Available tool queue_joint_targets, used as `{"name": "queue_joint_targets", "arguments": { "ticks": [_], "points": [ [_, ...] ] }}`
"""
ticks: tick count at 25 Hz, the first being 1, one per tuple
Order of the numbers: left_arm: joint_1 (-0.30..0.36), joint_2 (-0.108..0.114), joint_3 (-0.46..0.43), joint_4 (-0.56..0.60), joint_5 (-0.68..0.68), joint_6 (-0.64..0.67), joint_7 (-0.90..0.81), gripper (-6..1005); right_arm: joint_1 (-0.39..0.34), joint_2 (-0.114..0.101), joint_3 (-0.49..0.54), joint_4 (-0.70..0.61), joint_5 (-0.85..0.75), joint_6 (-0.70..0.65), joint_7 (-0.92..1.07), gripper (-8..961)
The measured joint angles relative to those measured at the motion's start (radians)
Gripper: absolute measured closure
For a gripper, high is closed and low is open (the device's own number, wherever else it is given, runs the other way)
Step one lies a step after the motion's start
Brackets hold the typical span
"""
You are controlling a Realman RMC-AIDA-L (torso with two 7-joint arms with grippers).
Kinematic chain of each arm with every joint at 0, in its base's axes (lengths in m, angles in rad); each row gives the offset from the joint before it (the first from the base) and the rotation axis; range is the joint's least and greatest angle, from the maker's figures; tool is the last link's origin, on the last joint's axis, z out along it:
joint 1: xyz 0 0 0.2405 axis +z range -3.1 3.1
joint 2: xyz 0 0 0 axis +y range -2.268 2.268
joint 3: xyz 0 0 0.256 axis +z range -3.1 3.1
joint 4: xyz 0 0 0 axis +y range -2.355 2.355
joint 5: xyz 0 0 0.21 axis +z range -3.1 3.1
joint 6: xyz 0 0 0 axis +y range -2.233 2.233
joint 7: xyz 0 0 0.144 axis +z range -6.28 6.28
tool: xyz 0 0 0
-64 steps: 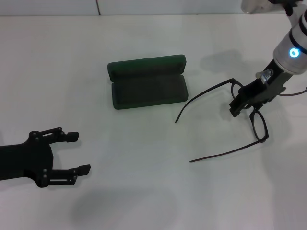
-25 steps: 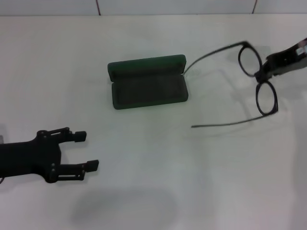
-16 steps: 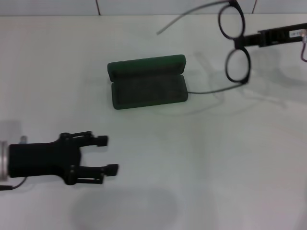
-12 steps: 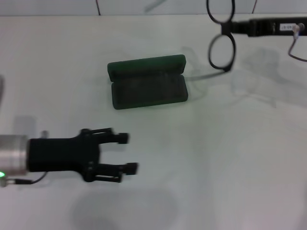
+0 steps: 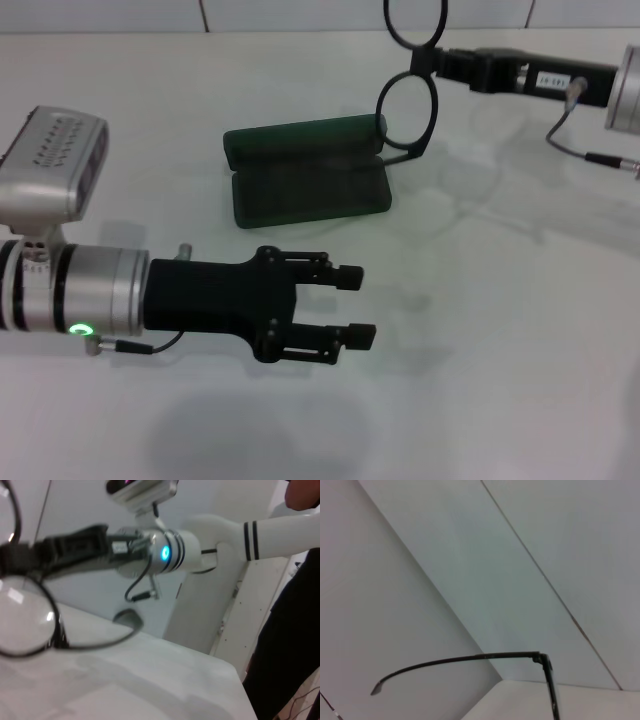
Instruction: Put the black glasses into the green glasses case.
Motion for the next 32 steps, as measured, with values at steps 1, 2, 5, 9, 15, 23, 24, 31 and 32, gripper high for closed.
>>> {"name": "queue_joint_targets", "arguments": {
  "ticks": [1,2,5,9,15,23,24,31,32],
  "points": [
    [-0.004,-0.001,-0.001,-0.003,0.000,-0.002,0.013,194,0.001,0.000,0.000,0.019,0.004,0.003,-0.016,879],
    [-0.007,-0.001,-0.002,-0.007,0.000,-0.005,0.026,199,0.001,0.000,0.000,0.029,0.006,0.006,-0.025,879],
    [-0.010,-0.001,-0.008,-0.025,-0.014,-0.016,0.066,213,-0.004,0.004,0.001,0.065,0.023,0.003,-0.064,878],
    [-0.008,-0.001,-0.002,-0.058,-0.061,-0.023,0.124,354,-0.007,0.006,-0.001,0.105,0.060,-0.032,-0.110,877],
    [-0.012,-0.002,0.000,-0.079,-0.078,-0.016,0.159,616,-0.009,0.007,-0.003,0.120,0.072,-0.058,-0.131,875],
    [-0.033,-0.003,0.001,-0.092,-0.097,0.019,0.159,980,-0.003,0.007,-0.003,0.144,0.074,-0.062,-0.142,873],
    [-0.035,-0.003,0.001,-0.092,-0.098,0.022,0.158,1001,-0.003,0.007,-0.003,0.144,0.074,-0.066,-0.142,873],
    [-0.051,-0.004,0.001,-0.105,-0.101,0.025,0.148,1000,0.001,0.007,-0.014,0.164,0.075,-0.080,-0.149,871],
    [-0.055,-0.004,0.001,-0.109,-0.101,0.025,0.148,1000,0.002,0.007,-0.017,0.168,0.075,-0.080,-0.152,870]
  ]
}}
